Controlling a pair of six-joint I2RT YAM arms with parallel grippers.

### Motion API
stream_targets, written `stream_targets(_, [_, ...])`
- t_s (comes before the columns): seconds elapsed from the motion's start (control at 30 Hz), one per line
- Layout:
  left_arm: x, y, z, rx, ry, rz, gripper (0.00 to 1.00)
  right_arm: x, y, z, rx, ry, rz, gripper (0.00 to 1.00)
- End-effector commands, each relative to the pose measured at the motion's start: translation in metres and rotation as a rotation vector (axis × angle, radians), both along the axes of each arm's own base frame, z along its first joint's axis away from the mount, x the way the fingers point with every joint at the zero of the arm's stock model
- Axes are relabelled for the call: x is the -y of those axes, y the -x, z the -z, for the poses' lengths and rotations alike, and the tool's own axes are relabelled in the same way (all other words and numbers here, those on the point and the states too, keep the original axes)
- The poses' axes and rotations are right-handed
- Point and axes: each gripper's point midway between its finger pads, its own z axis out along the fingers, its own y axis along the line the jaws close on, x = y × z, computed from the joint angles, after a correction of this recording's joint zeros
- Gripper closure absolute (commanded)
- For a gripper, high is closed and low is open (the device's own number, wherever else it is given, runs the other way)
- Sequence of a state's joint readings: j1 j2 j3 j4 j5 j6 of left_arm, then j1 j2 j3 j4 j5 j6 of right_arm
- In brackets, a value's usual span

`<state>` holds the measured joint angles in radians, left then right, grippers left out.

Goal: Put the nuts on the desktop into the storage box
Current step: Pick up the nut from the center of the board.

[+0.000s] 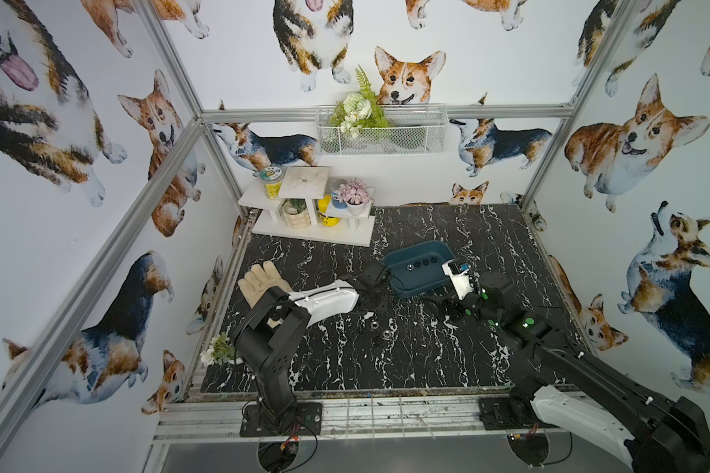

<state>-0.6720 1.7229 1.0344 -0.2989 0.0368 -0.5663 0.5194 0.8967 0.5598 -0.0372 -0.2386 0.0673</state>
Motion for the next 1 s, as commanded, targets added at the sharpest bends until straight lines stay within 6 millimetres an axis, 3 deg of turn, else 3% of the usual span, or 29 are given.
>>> stream_targets(0.0, [0.021,0.011,-0.029,-0.018,0.182,0.086,0.76,-0.025,0.018,-0.026,0.203,-0.055,-0.214,0.06])
stream_targets(0.3, [0.049,0.063,-0.116,-0.053,0.634,0.306,0.76,-0.047,0.039,-0.032,0.437,-0.115,-0.298,0.06])
stream_targets(0.47, [0.052,0.088,-0.150,-0.040,0.779,0.406,0.76,-0.054,0.050,-0.046,0.595,-0.178,-0.287,0.07])
stream_targets(0.67, [0.053,0.110,-0.172,-0.066,0.903,0.477,0.76,-0.048,0.043,-0.055,0.674,-0.200,-0.218,0.10])
stream_targets(0.97, [0.053,0.116,-0.183,-0.068,0.945,0.502,0.76,-0.070,0.062,-0.059,0.706,-0.234,-0.367,0.18])
